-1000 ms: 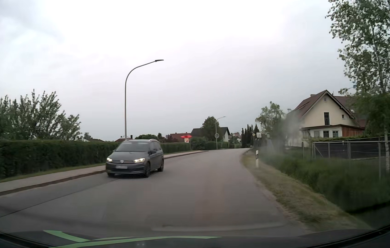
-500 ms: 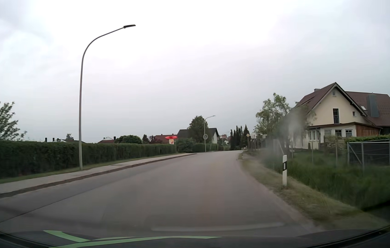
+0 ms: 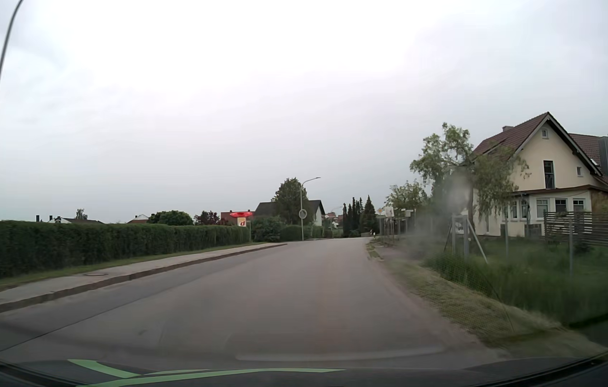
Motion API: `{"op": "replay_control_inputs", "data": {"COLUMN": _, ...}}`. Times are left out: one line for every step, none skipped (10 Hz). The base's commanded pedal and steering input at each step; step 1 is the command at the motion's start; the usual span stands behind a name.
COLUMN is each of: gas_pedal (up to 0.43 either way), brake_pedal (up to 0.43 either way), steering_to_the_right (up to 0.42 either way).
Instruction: Follow the waypoints while adhering to traffic rules and regulations
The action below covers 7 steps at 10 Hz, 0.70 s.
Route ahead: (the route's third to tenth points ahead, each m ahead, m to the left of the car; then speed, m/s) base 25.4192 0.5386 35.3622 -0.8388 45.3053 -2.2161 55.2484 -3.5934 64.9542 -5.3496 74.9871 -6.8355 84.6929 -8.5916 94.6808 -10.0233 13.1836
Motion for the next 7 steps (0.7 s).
{"op": "replay_control_inputs", "data": {"gas_pedal": 0.047, "brake_pedal": 0.000, "steering_to_the_right": 0.026}}
{"op": "replay_control_inputs", "data": {"gas_pedal": 0.047, "brake_pedal": 0.000, "steering_to_the_right": 0.026}}
{"op": "replay_control_inputs", "data": {"gas_pedal": 0.047, "brake_pedal": 0.000, "steering_to_the_right": 0.025}}
{"op": "replay_control_inputs", "data": {"gas_pedal": 0.047, "brake_pedal": 0.000, "steering_to_the_right": 0.023}}
{"op": "replay_control_inputs", "data": {"gas_pedal": 0.047, "brake_pedal": 0.000, "steering_to_the_right": 0.021}}
{"op": "replay_control_inputs", "data": {"gas_pedal": 0.047, "brake_pedal": 0.000, "steering_to_the_right": 0.021}}
{"op": "replay_control_inputs", "data": {"gas_pedal": 0.047, "brake_pedal": 0.000, "steering_to_the_right": 0.021}}
